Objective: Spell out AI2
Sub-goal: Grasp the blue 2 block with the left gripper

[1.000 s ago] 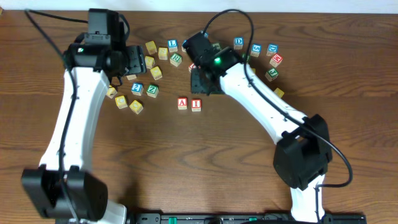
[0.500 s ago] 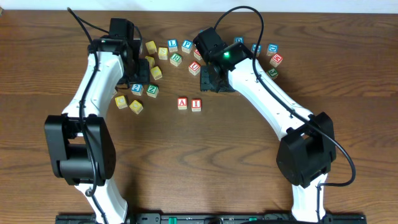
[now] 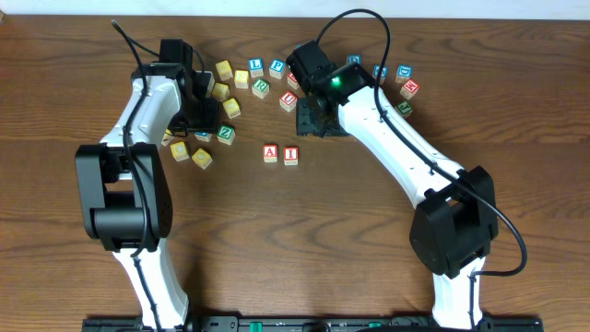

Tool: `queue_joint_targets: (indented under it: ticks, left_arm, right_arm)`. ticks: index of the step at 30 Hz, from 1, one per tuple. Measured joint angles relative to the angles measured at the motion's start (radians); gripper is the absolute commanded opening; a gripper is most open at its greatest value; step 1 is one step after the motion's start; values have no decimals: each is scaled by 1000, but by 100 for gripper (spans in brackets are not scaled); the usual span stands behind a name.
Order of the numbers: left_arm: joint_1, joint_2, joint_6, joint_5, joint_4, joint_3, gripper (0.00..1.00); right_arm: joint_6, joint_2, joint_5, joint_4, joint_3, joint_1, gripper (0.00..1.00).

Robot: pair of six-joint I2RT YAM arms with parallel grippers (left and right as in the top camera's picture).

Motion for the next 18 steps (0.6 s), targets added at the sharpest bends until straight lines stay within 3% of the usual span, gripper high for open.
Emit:
queue_joint_targets:
  ticks: [18]
  left_arm:
    - [0,2,25,-50,47,-24,50]
  right_arm:
    - [0,0,0,0,0,0,59]
